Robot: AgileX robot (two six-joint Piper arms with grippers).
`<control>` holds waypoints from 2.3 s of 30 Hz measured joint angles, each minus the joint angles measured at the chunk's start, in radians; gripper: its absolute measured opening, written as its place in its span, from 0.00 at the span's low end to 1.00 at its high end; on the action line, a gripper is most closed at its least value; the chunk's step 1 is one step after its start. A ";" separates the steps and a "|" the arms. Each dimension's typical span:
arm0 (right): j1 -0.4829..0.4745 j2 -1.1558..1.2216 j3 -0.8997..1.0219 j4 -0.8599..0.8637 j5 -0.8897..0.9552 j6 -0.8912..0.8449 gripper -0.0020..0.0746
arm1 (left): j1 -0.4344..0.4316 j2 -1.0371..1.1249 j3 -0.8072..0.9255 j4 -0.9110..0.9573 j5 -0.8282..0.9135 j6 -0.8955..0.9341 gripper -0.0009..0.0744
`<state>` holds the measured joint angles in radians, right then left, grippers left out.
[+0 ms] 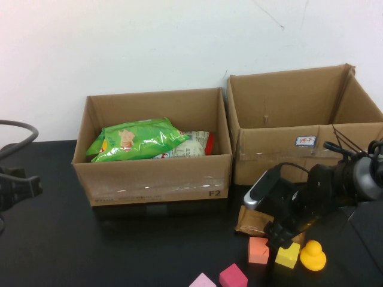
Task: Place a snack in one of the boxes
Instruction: Pick up the biscuit, then place the biscuit in the biscuit box
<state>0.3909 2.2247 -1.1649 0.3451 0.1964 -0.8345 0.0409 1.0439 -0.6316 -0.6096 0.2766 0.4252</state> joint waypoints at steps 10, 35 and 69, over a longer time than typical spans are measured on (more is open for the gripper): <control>0.000 -0.085 0.004 -0.006 0.048 0.012 0.66 | 0.000 0.000 0.000 0.000 0.000 0.000 0.01; 0.004 -0.247 0.011 0.017 -0.188 0.113 0.66 | 0.000 0.000 0.000 -0.018 -0.009 0.007 0.01; 0.005 -0.404 -0.013 0.237 -0.541 0.121 0.66 | 0.000 0.000 0.000 -0.019 -0.007 0.024 0.01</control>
<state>0.3955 1.8205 -1.1777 0.5821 -0.3445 -0.7134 0.0409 1.0439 -0.6316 -0.6286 0.2698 0.4488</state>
